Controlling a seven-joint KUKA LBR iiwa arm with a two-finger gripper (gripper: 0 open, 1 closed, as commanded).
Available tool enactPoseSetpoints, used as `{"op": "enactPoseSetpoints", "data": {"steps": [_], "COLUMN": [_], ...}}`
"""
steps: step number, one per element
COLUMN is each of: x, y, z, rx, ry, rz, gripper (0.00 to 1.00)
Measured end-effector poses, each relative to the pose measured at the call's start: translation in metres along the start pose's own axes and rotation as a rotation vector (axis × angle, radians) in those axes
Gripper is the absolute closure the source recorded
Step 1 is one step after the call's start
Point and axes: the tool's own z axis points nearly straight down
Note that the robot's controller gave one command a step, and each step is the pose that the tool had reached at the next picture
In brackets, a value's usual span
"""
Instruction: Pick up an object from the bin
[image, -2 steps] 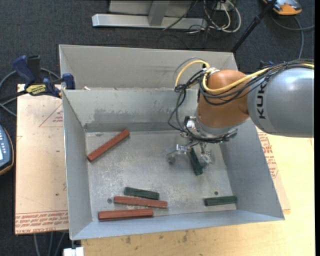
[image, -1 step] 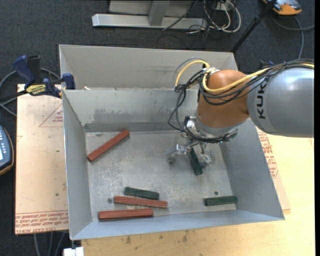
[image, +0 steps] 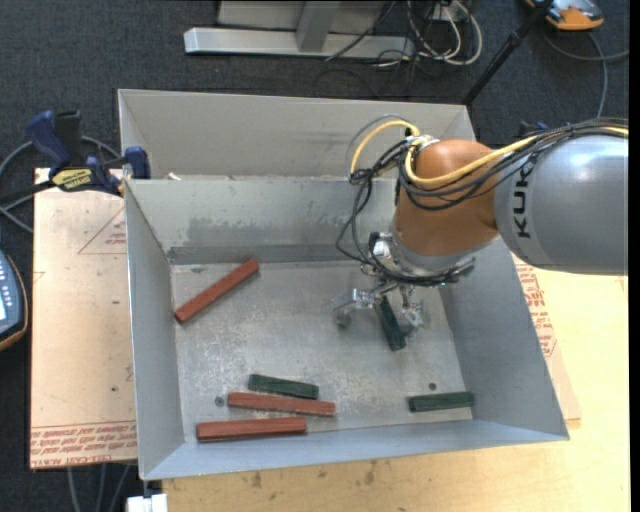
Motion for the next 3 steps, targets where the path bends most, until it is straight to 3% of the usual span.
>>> {"op": "enactPoseSetpoints", "data": {"steps": [3], "x": [0.0], "y": [0.0001], "z": [0.0001], "rx": [0.0], "ry": [0.0], "rz": [0.0], "gripper": [0.0]}}
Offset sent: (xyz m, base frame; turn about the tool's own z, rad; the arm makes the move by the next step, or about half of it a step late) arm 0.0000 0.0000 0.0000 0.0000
